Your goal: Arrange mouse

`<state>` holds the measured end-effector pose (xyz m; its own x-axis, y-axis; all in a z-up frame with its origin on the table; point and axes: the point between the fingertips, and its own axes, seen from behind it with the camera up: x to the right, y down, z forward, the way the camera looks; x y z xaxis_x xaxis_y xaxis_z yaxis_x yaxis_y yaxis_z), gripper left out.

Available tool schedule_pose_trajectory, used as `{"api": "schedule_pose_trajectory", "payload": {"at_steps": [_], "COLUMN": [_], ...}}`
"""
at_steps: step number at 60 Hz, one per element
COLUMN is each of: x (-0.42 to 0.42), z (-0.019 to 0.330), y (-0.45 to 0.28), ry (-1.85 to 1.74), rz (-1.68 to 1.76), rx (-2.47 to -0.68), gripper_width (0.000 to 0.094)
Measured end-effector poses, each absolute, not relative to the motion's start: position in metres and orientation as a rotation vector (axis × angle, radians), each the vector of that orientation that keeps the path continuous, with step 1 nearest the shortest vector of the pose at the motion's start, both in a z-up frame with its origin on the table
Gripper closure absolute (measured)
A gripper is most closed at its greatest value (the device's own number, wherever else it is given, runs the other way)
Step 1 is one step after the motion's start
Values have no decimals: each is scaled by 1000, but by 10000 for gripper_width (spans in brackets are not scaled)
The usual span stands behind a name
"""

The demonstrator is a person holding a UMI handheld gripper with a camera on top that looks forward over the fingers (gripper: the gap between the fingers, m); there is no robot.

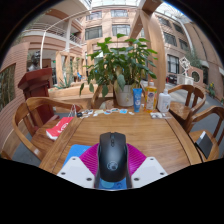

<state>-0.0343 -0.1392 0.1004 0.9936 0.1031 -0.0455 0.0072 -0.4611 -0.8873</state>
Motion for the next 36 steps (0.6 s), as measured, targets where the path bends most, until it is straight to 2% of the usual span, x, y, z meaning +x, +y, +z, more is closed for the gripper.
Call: {"api": "schedule_pose_trajectory", "payload": {"at_steps": [8, 14, 23, 29, 30, 36], "x": [-60, -74, -74, -68, -67, -62], "z": [19, -11, -9, 17, 20, 46], "y": [-151, -158, -164, -172, -175, -194], "ry": [-120, -123, -114, -122, -124, -126], "rz": [117, 124, 122, 79, 64, -5], "rx": [-2183, -2248, -2247, -2208, -2202, -2173], "gripper_width": [576, 521, 392, 86, 62, 86]}}
